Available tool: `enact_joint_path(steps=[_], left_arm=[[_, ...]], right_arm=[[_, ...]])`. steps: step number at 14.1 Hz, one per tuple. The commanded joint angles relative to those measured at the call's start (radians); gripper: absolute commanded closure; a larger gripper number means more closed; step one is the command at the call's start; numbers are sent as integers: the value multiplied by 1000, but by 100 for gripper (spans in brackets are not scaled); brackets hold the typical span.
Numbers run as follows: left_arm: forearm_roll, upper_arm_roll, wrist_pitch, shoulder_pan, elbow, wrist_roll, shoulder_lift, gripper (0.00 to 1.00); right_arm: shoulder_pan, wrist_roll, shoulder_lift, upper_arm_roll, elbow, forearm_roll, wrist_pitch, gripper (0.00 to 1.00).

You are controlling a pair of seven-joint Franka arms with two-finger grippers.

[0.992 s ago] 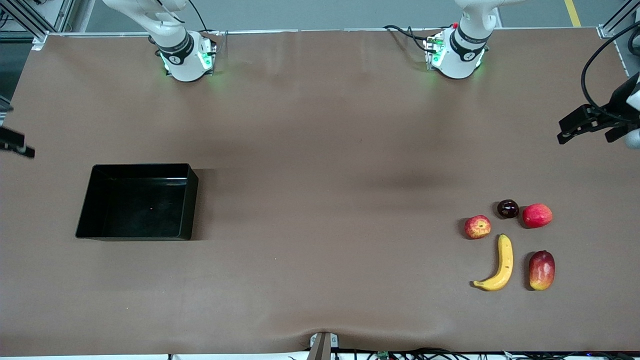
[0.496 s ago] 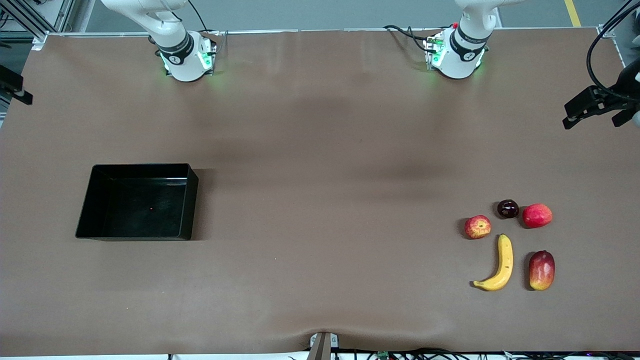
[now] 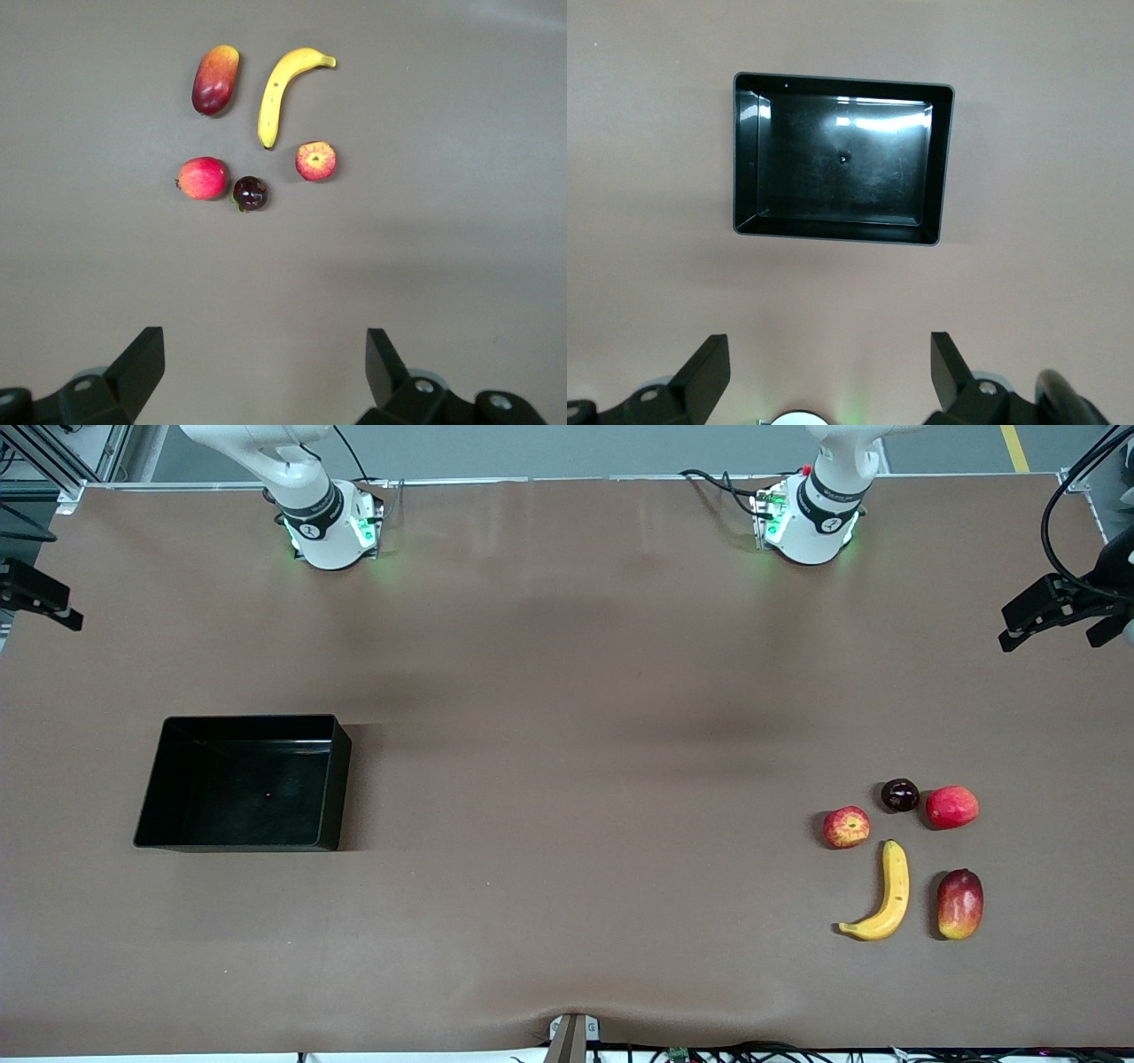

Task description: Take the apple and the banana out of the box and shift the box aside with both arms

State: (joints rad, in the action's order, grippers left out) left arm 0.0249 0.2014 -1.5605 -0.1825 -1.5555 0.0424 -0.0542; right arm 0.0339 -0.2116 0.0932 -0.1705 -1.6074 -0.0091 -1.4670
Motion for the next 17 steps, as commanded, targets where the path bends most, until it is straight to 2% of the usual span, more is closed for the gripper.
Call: enact_joint_path(steps=[1,7,9,17], left_arm=[[-20,4,8,-11,-8,1,-13,0],[-19,4,10,-11,-8,14,-13,0],[-10,6,7,-8,-6,8,-10,0],[-8,10,5,0,26,2,27,0]], right_arm=[[-8,14,46,6,-51,-8,-12,0],[-9,12,28,6,6,-12,-15,0],[-15,11,-16,5,76,-23,-7,0],[-25,11,-23,6,78,-20,2,0]])
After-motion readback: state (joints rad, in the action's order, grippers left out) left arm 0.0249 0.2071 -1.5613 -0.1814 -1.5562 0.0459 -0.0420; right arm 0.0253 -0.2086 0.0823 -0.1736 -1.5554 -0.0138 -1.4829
